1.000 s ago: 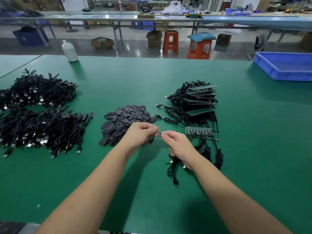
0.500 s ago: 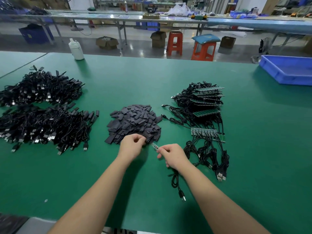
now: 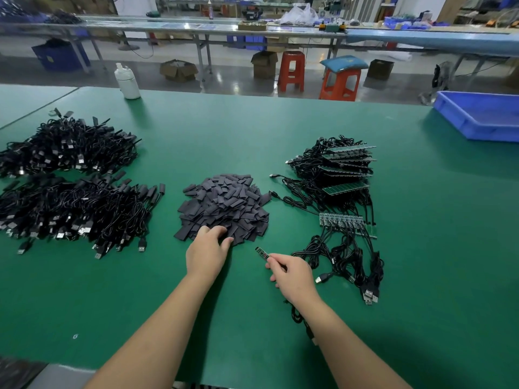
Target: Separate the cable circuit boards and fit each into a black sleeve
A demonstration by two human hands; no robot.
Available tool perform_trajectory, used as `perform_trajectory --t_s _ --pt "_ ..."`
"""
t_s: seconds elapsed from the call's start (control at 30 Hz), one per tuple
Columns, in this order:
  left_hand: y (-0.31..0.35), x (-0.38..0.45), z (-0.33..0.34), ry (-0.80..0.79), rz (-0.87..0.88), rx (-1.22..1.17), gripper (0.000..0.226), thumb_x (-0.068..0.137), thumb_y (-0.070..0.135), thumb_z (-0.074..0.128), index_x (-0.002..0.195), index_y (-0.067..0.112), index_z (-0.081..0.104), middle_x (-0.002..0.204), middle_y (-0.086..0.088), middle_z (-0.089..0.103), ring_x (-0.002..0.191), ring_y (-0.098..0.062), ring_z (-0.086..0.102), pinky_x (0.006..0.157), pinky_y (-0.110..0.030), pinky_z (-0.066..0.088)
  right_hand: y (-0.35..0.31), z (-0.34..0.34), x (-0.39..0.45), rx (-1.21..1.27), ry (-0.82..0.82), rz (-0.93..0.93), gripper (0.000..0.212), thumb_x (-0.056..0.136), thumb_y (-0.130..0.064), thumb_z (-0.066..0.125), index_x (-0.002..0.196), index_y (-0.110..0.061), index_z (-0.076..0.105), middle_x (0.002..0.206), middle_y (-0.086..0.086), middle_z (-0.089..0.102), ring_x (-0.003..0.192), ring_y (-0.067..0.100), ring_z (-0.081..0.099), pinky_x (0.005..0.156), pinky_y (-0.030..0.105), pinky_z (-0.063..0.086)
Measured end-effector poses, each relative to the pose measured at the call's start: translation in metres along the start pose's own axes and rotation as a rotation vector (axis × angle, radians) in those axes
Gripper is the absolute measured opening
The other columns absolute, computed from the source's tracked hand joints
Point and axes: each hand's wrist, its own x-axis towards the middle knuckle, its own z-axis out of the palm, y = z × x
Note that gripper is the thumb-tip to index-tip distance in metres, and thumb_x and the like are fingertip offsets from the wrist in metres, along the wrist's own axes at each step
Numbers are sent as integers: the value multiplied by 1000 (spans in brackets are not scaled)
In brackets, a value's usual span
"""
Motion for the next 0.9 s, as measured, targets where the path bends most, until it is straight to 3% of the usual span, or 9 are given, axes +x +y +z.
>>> perform_trajectory --t_s 0.07,0.23,0.33,0.4,0.47,0.57,0.7,0.8,0.9 --pt "3 3 2 -9 4 16 27 92 46 61 114 30 66 103 3 55 83 -20 60 65 -30 49 0 -1 0 17 -4 -9 18 95 -31 57 95 -30 75 80 -20 72 61 3 68 70 41 60" --pt "8 10 2 -14 5 62 20 94 37 58 107 27 70 97 3 52 74 -19 57 61 -28 44 3 -1 -2 -6 6 -43 29 93 -37 56 72 -56 65 71 -7 71 59 6 67 68 41 60" --pt "13 8 -5 75 47 45 16 93 28 58 100 22 71 97 3 49 68 -19 56 58 -28 43 5 -1 -1 -15 10 -46 21 93 -39 54 77 -44 66 64 -5 66 61 10 67 69 42 59" --pt "19 5 -11 148 92 -35 11 91 25 60 96 20 68 99 3 51 69 -18 56 61 -28 43 7 0 0 -58 28 -54 19 93 -40 53 83 -35 69 59 -13 61 63 10 65 68 38 57" --pt "24 -3 -13 72 122 -197 7 93 22 57 90 23 63 92 6 61 70 -17 59 63 -28 43 8 1 1 -105 44 -60 20 93 -41 53 86 -32 69 59 -22 58 64 6 63 65 34 55" --pt "26 -19 -11 -225 112 -503 21 97 15 55 89 30 66 72 9 68 60 -8 63 62 -24 43 9 4 1 -149 70 -68 21 95 -42 49 83 -32 64 61 -16 57 61 4 56 59 31 47" --pt "14 -37 -7 -343 208 -410 26 97 19 60 120 26 69 79 13 60 72 4 55 69 -8 38 9 4 0 -188 71 -92 23 96 -41 42 77 -34 53 68 -12 57 63 2 53 55 25 35" --pt "10 -43 -6 -336 242 -335 32 91 27 69 122 21 69 92 12 60 87 -2 56 76 -3 35 8 5 0 -238 49 -89 23 97 -42 40 77 -36 50 73 -13 57 67 -1 53 56 22 34" --pt "11 -46 -7 -313 317 -231 27 90 29 69 116 22 71 92 7 60 87 -9 55 75 -9 36 8 4 1 -261 41 -93 23 96 -42 39 76 -37 49 77 -14 57 71 0 53 57 22 35"
